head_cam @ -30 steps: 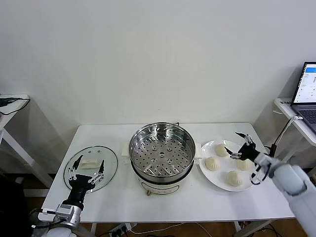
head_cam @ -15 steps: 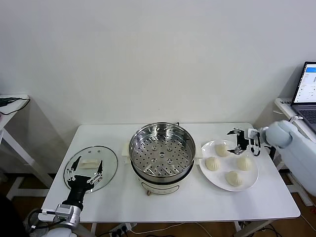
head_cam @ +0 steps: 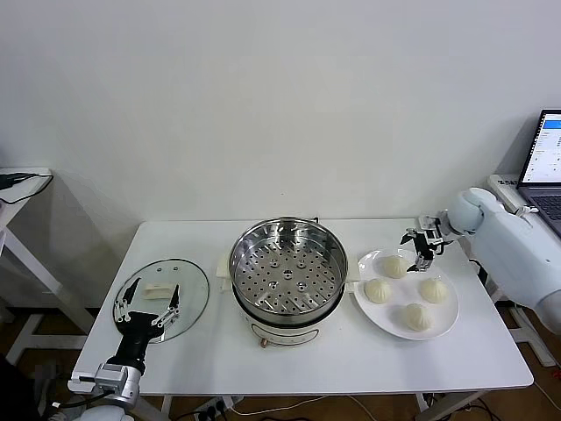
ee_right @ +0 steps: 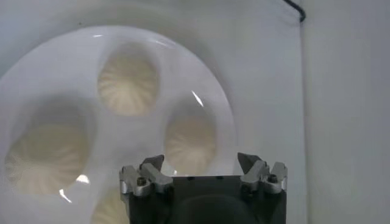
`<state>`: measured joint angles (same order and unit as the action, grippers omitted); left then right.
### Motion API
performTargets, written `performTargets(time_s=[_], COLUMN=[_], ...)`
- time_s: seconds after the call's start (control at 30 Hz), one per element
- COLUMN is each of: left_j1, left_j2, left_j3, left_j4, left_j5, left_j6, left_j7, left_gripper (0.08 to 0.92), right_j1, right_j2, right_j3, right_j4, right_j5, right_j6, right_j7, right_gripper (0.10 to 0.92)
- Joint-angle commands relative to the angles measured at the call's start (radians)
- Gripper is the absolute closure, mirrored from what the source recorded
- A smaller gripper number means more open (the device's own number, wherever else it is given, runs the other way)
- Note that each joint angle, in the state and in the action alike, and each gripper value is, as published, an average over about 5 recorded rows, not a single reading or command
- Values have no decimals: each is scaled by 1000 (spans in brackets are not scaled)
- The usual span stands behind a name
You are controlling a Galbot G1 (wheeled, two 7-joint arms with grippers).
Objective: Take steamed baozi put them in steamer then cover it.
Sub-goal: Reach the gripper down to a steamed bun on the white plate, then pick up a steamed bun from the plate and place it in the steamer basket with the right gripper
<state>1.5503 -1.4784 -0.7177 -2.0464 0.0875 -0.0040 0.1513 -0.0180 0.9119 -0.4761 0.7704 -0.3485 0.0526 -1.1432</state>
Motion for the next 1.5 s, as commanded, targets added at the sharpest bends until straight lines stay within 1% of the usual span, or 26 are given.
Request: performTargets(time_s=[0.03, 0.37, 0.8, 0.9, 1.07, 1.17, 1.33, 1.4, 1.5], left_j1=[1, 6, 7, 8, 6, 5, 6, 7, 9], left_j2=[-2, -5, -9, -9, -9, -10, -10, -10, -9], left_j3=[0, -1, 4, 3, 2, 4, 5, 5, 5], left_j4=[-2, 1, 8, 10, 15, 15, 15, 13, 9], left_j5=[1, 5, 10, 10, 10, 10, 10, 10, 10], left_j6=[-1, -6, -9, -10, -11, -11, -10, -10, -10], left_j7=[0, -1, -1, -1, -1, -2, -2, -2, -2], left_gripper=[177, 177, 177, 177, 177, 177, 177, 177, 177], right_j1=[25, -4, -20, -22, -26, -25, -11, 10, 68], right_j2=[78, 110, 136, 137, 135, 128, 73, 26, -64], right_j3=[-15, 30, 68, 70, 72, 67, 16, -29, -116], right_j4=[-105, -144, -166, -164, -153, -142, -70, -5, 133], right_j5=[-77, -142, -185, -185, -180, -174, -108, -44, 63], right_j6=[10, 24, 28, 29, 30, 31, 31, 33, 46], right_j7=[-25, 8, 30, 31, 34, 35, 21, 7, -20], right_gripper=[203, 203, 203, 229, 336, 353, 355, 355, 355])
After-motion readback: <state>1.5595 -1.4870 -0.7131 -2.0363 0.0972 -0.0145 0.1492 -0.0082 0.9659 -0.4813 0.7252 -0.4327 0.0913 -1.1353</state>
